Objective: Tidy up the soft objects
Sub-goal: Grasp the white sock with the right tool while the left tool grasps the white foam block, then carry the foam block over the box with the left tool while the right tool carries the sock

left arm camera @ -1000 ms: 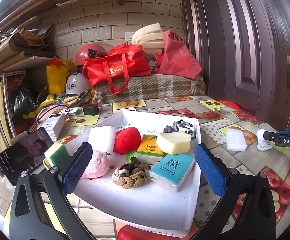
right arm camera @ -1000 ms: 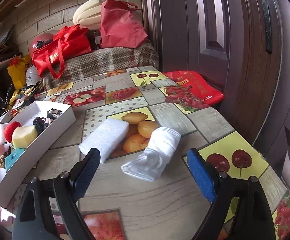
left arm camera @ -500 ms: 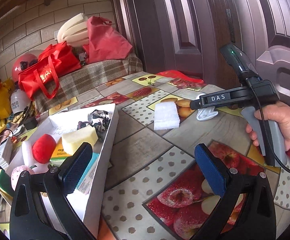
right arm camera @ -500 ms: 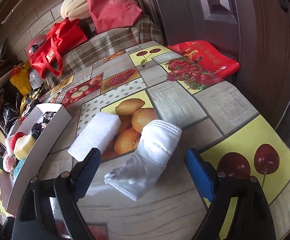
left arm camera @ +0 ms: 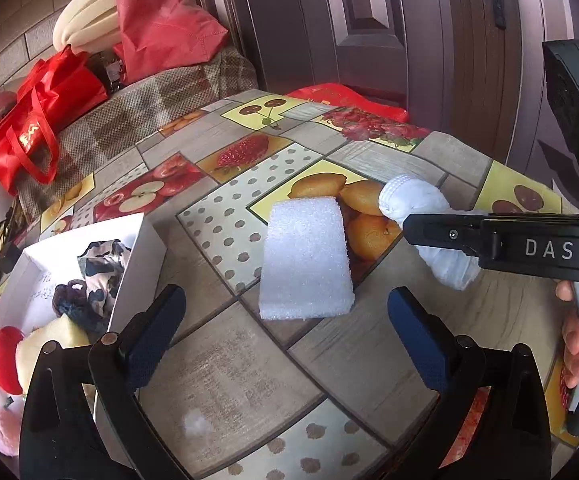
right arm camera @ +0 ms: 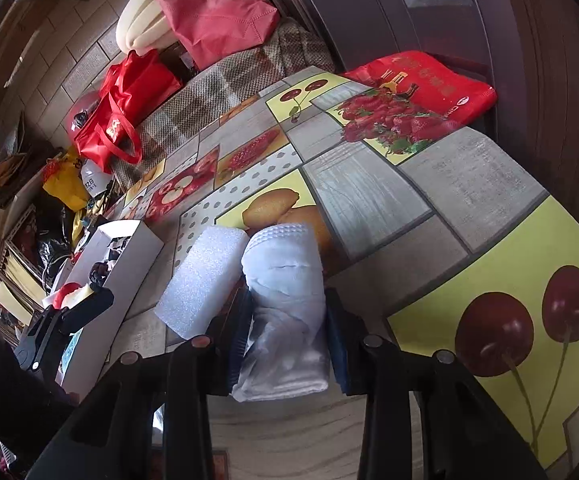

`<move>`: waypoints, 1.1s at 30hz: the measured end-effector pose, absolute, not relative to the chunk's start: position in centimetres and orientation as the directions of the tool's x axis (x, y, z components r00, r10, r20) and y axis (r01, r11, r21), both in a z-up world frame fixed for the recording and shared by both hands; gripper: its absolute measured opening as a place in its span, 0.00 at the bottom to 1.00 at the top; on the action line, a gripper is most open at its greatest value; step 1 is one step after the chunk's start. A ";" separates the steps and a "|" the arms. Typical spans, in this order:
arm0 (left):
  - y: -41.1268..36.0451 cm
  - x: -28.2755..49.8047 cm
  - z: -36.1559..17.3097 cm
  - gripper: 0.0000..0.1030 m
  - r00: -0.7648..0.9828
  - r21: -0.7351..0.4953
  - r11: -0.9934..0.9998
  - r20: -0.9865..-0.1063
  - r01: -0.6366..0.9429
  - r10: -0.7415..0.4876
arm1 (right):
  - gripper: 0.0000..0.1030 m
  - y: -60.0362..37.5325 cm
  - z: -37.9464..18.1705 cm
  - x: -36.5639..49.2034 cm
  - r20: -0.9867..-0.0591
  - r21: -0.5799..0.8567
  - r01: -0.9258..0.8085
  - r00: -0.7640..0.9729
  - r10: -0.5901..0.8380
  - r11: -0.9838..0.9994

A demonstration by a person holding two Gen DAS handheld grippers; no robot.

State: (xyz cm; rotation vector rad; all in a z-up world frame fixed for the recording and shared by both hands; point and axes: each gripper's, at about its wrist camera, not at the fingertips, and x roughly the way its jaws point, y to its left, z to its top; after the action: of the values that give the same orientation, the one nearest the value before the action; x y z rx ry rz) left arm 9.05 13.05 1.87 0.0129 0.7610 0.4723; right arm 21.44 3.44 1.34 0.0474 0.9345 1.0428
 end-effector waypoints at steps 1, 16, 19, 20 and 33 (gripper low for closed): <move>13.3 10.0 1.6 0.96 0.610 0.187 0.898 -0.677 -0.400 0.412 | 0.35 3.4 1.4 21.4 -0.637 0.443 -0.714 0.175 0.751 0.542; 13.6 10.9 2.5 0.50 0.656 0.174 0.897 -0.628 -0.407 0.419 | 0.35 2.9 1.8 21.3 -0.614 0.429 -0.716 0.216 0.759 0.551; 13.4 8.9 3.5 0.50 0.692 0.150 0.880 -0.565 -0.450 0.449 | 0.35 2.7 2.7 20.3 -0.583 0.388 -0.740 0.264 0.768 0.549; 13.3 8.1 3.8 0.50 0.702 0.139 0.875 -0.545 -0.463 0.458 | 0.35 2.6 3.0 19.8 -0.570 0.367 -0.751 0.284 0.771 0.548; 10.5 -0.6 5.1 0.50 0.748 0.097 0.843 -0.415 -0.530 0.518 | 0.35 2.2 5.7 12.3 -0.398 0.125 -0.843 0.440 0.805 0.523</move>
State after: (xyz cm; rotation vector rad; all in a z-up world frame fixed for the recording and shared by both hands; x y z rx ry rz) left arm -0.57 10.52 5.08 -0.0279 0.4454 0.5729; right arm 12.29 2.18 5.66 -0.0966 0.4395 1.0253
